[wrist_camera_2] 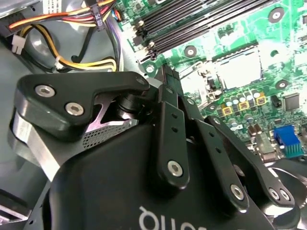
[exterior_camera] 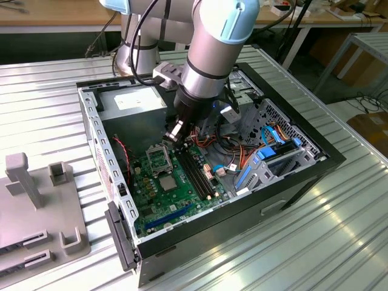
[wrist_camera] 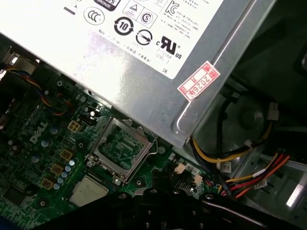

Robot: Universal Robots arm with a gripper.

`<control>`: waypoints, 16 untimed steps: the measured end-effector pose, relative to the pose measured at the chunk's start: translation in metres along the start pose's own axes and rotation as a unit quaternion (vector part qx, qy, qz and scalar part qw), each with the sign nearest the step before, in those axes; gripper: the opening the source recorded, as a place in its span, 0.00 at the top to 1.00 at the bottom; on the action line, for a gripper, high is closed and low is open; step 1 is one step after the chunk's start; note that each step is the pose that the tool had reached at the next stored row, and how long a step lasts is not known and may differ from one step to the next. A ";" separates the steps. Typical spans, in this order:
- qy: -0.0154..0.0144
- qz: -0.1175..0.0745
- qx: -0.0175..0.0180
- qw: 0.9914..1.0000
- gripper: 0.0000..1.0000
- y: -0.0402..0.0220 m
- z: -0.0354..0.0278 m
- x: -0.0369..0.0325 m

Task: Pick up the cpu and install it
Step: 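Close the cpu cover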

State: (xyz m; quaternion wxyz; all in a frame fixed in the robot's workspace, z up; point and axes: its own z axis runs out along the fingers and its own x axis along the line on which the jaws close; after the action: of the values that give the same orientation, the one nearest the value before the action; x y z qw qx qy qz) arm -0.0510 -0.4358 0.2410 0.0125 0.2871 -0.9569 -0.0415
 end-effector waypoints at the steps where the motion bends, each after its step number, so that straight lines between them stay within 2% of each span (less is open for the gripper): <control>1: -0.002 -0.001 -0.003 1.000 0.89 -0.0001 0.0008 0.0000; 3: -0.006 -0.001 -0.009 1.000 0.89 -0.0002 0.0020 0.0000; 4: -0.009 -0.001 -0.014 1.000 0.89 -0.0002 0.0027 0.0000; 5: -0.011 -0.002 -0.017 1.000 0.89 -0.0003 0.0034 0.0000; 7: -0.014 -0.002 -0.021 1.000 0.89 -0.0010 0.0065 0.0003; 9: -0.015 -0.002 -0.023 1.000 0.89 -0.0015 0.0087 0.0006; 11: -0.019 -0.002 -0.029 0.999 0.89 -0.0018 0.0102 0.0005; 12: -0.022 -0.003 -0.034 0.999 0.89 -0.0018 0.0111 0.0005; 13: -0.024 -0.003 -0.037 0.999 0.89 -0.0018 0.0118 0.0006; 14: -0.025 -0.003 -0.039 0.999 0.89 -0.0019 0.0133 0.0006; 16: -0.027 -0.003 -0.041 0.999 0.89 -0.0024 0.0165 0.0007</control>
State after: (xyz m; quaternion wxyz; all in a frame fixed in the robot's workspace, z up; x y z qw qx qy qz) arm -0.0510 -0.4370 0.2244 -0.0015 0.2880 -0.9536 -0.0880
